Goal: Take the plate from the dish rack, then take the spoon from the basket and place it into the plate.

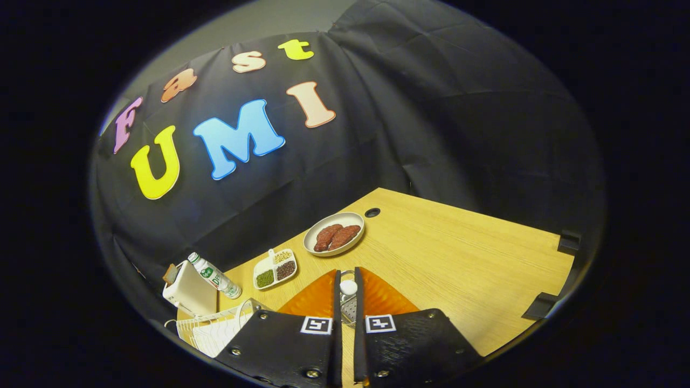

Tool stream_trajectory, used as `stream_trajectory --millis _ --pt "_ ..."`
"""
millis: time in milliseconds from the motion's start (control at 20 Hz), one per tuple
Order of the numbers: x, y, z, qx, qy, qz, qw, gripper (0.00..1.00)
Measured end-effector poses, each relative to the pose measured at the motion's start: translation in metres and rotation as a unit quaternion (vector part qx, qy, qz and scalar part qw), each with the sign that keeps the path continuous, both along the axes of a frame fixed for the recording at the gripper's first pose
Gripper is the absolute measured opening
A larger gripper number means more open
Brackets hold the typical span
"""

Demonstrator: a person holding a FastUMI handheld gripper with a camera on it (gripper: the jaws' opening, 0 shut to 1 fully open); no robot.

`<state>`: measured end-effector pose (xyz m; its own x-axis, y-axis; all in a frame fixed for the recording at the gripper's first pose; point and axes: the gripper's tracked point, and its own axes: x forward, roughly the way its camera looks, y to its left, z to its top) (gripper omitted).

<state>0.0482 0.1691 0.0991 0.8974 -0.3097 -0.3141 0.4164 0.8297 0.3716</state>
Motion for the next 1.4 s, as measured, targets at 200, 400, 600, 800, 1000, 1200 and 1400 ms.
stream_trajectory --millis 200,400,600,800,1000,1200,1400 --pt "-0.006 0.006 0.026 -0.036 -0.006 0.011 0.999 0.08" --pt "-0.014 0.023 0.061 -0.073 -0.025 0.028 0.997 0.08" --pt "-0.026 0.061 0.097 -0.101 -0.046 0.059 0.992 0.08" --pt "-0.042 0.117 0.117 -0.111 -0.064 0.11 0.986 0.08" --pt "-0.065 0.18 0.123 -0.112 -0.07 0.175 0.976 0.08" --pt "-0.094 0.233 0.111 -0.117 -0.063 0.24 0.962 0.08" --pt "-0.127 0.273 0.097 -0.119 -0.052 0.294 0.947 0.08"
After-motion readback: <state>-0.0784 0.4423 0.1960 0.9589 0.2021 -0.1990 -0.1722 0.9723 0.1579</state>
